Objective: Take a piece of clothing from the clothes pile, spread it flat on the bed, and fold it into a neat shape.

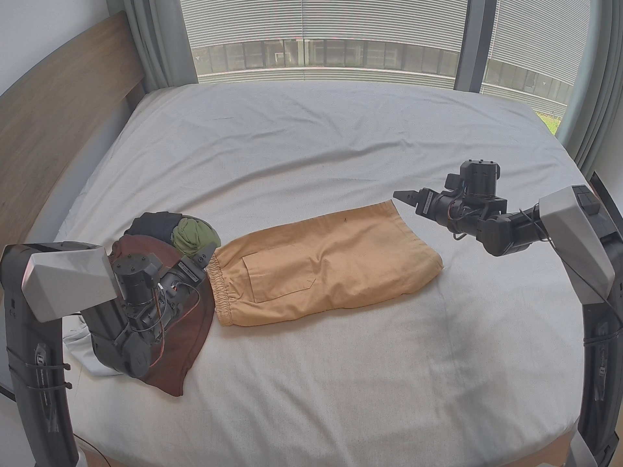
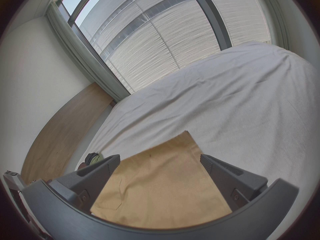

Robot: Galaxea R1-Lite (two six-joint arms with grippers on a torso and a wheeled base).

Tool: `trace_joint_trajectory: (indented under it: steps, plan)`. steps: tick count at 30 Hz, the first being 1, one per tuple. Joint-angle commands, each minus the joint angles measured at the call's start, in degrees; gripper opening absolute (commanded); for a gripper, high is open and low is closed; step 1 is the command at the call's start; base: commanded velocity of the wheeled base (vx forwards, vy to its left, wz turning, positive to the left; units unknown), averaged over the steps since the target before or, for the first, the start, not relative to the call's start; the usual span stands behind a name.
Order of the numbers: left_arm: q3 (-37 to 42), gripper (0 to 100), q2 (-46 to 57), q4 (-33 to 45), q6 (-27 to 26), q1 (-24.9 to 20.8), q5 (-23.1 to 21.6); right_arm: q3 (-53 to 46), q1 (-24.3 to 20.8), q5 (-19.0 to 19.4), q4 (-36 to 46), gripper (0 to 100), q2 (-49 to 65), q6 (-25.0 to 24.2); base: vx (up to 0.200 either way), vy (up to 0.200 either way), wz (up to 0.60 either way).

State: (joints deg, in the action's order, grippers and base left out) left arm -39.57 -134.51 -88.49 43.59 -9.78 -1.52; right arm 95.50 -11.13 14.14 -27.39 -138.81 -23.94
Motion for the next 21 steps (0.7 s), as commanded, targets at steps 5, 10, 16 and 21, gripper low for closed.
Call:
trace_joint_trajectory:
  steps: [5, 10, 16, 21]
  plan:
    - [5.91, 100, 8.21, -0.19, -1.58, -4.46, -2.87, -29.23, -0.21, 7.13, -13.13, 100, 18.49, -3.74, 0.0, 0.0, 0.0]
    - [7.14, 100, 8.83, -0.19, -4.83, -5.08, -3.4, -38.81, 0.32, 7.22, -20.33, 100, 19.02, -3.83, 0.0, 0.0, 0.0]
    - [7.75, 100, 8.04, -0.19, -8.79, -5.25, -3.4, -47.25, 0.58, 8.45, -30.7, 100, 16.29, -4.62, 0.0, 0.0, 0.0]
    - [7.67, 100, 6.45, -0.28, -14.24, -4.9, -2.87, -47.95, 0.58, 8.36, -38.0, 100, 10.14, -6.38, 0.0, 0.0, 0.0]
